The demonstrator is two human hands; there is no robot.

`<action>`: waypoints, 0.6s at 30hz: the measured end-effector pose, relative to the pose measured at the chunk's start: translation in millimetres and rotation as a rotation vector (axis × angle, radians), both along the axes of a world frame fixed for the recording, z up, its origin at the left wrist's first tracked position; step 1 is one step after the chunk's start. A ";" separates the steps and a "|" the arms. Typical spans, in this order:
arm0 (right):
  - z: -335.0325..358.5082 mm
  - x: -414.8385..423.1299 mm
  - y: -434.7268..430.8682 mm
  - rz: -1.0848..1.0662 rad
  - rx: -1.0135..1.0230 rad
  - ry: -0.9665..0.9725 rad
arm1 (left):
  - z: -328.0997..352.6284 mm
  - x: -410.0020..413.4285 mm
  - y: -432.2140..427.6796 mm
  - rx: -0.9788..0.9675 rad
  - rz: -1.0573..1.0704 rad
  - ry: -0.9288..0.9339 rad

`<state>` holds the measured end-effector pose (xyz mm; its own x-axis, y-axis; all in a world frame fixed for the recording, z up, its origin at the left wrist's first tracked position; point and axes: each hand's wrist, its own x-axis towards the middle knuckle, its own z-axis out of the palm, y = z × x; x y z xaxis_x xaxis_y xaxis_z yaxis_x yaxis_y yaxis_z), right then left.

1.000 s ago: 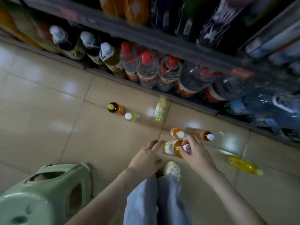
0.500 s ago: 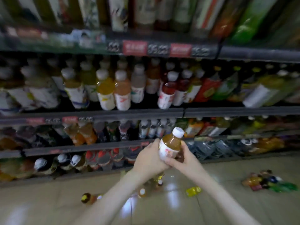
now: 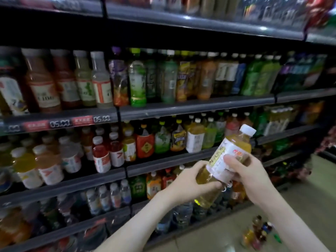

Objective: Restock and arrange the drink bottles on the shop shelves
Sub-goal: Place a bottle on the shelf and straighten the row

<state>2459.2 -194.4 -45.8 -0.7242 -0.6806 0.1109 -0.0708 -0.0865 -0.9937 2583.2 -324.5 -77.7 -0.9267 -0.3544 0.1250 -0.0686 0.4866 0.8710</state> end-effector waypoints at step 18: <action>58.5 -254.6 -52.7 -0.110 -0.294 0.118 | 79.9 -266.6 -45.0 -0.546 0.239 0.279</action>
